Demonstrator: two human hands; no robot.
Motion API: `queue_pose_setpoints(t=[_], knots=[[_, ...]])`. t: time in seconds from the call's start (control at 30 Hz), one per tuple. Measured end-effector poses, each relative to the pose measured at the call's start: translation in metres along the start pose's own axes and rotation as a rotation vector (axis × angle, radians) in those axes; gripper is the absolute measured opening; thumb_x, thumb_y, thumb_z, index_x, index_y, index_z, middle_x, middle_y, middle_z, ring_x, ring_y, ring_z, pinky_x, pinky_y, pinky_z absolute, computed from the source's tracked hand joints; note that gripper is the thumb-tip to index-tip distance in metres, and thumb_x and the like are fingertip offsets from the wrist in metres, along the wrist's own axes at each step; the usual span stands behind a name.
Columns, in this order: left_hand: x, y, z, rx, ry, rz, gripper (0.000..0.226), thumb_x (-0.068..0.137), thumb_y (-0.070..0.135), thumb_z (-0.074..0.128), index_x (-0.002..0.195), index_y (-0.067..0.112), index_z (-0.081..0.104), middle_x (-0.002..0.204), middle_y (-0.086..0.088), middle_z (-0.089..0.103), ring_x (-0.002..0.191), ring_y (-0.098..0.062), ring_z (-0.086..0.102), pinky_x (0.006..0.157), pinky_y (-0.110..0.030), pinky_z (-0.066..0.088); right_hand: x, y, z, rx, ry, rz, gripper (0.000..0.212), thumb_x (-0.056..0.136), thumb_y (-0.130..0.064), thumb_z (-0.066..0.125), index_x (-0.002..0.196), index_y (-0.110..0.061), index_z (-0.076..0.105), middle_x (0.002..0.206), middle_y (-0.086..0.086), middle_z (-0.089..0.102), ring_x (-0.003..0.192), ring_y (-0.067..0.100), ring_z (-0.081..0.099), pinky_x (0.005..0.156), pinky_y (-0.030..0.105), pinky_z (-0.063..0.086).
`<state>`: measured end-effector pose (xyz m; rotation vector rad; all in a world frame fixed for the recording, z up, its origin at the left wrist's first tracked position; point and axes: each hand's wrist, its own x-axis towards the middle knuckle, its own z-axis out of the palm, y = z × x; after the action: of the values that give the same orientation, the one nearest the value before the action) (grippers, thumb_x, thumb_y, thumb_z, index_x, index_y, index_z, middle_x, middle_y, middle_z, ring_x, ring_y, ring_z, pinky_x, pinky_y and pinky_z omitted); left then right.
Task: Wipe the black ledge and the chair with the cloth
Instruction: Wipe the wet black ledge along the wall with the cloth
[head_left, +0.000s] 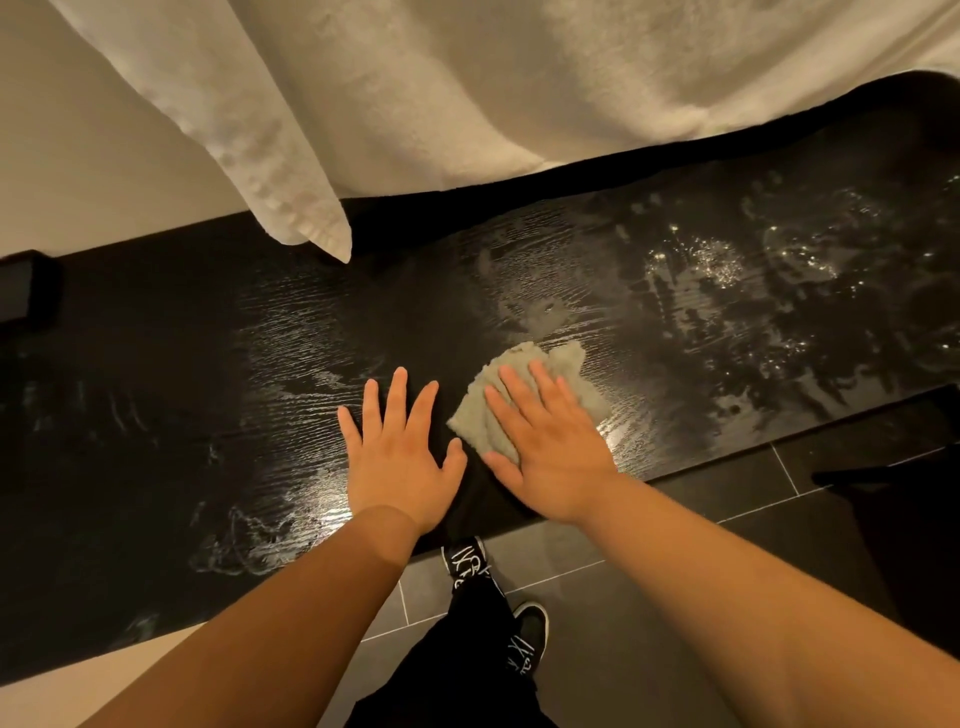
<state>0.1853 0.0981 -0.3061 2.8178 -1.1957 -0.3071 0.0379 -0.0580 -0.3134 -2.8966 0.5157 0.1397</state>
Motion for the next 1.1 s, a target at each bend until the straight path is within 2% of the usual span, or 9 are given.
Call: queue_pose_setpoints(t=[0.1,0.23,0.33,0.43,0.57,0.67,0.77,0.9,1.1], knots=[[0.000,0.000,0.000,-0.013,0.002,-0.005,0.075,0.092,0.065,0.035,0.161,0.037,0.027,0.175,-0.001,0.008,0.161,-0.035,0.000,0.127,-0.064,0.002,0.009,0.041,-0.001,-0.052,0.030,-0.035,0.076,0.098,-0.065,0.036,0.160,-0.021,0.033,0.168,0.007,0.024,0.157,0.036,0.009,0.125,0.055,0.015],[0.001,0.000,-0.002,-0.004,-0.008,-0.003,0.075,0.093,0.065,0.034,0.161,0.038,0.024,0.175,0.000,0.007,0.161,-0.035,-0.001,0.127,-0.063,0.001,0.036,0.087,-0.017,-0.061,-0.020,0.319,0.082,0.097,-0.069,0.017,0.164,-0.022,0.015,0.172,0.007,0.009,0.157,0.037,-0.002,0.127,0.055,0.005],[0.001,0.000,-0.003,-0.004,-0.016,-0.004,0.075,0.092,0.066,0.033,0.161,0.038,0.024,0.175,0.000,0.006,0.161,-0.034,-0.001,0.127,-0.063,0.000,0.049,0.060,-0.021,0.021,-0.006,0.505,0.077,0.099,-0.063,0.020,0.164,-0.022,0.010,0.172,0.009,0.003,0.156,0.039,-0.008,0.125,0.053,-0.007],[0.001,0.000,-0.005,-0.015,-0.018,-0.004,0.075,0.092,0.066,0.036,0.162,0.038,0.027,0.175,0.000,0.007,0.161,-0.034,0.000,0.127,-0.063,0.001,0.034,0.014,-0.014,0.004,0.028,0.286,0.075,0.099,-0.061,0.027,0.163,-0.021,0.023,0.170,0.013,0.016,0.156,0.043,0.000,0.126,0.058,0.003],[0.001,-0.001,-0.009,-0.021,-0.062,0.003,0.075,0.093,0.066,0.033,0.162,0.037,0.027,0.175,0.000,0.007,0.161,-0.034,-0.001,0.127,-0.062,-0.002,0.017,0.009,-0.013,0.041,-0.084,-0.024,0.076,0.098,-0.065,0.031,0.162,-0.025,0.024,0.171,0.006,0.012,0.157,0.036,0.000,0.126,0.056,0.007],[0.007,0.000,-0.017,-0.069,-0.074,-0.014,0.070,0.094,0.063,0.034,0.159,0.037,0.032,0.174,0.002,0.012,0.160,-0.032,0.004,0.128,-0.059,-0.002,0.033,0.046,-0.020,-0.017,-0.125,0.004,0.080,0.095,-0.072,0.021,0.164,-0.032,0.015,0.172,-0.001,0.004,0.157,0.031,-0.008,0.127,0.050,-0.003],[0.025,0.000,-0.026,-0.107,-0.036,-0.015,0.067,0.094,0.058,0.038,0.155,0.030,0.042,0.170,-0.003,0.026,0.156,-0.033,0.019,0.129,-0.056,0.010,0.056,0.078,-0.031,-0.010,-0.116,0.233,0.081,0.095,-0.073,0.012,0.164,-0.033,0.004,0.172,-0.002,-0.005,0.156,0.029,-0.018,0.126,0.048,-0.010],[0.060,-0.010,-0.032,-0.113,0.019,0.002,0.064,0.098,0.051,0.048,0.156,0.026,0.042,0.170,-0.007,0.027,0.156,-0.033,0.021,0.130,-0.054,0.010,0.073,0.051,-0.034,0.041,-0.116,0.419,0.080,0.098,-0.068,0.015,0.164,-0.026,-0.003,0.171,0.005,-0.013,0.154,0.036,-0.023,0.125,0.053,-0.012],[0.095,-0.036,-0.035,-0.082,0.049,-0.022,0.066,0.100,0.051,0.051,0.159,0.024,0.039,0.171,-0.008,0.023,0.159,-0.032,0.016,0.130,-0.053,0.012,0.057,0.023,-0.020,0.023,-0.075,-0.002,0.075,0.099,-0.061,0.032,0.163,-0.025,0.019,0.172,0.006,0.007,0.157,0.035,-0.007,0.127,0.053,0.001]])
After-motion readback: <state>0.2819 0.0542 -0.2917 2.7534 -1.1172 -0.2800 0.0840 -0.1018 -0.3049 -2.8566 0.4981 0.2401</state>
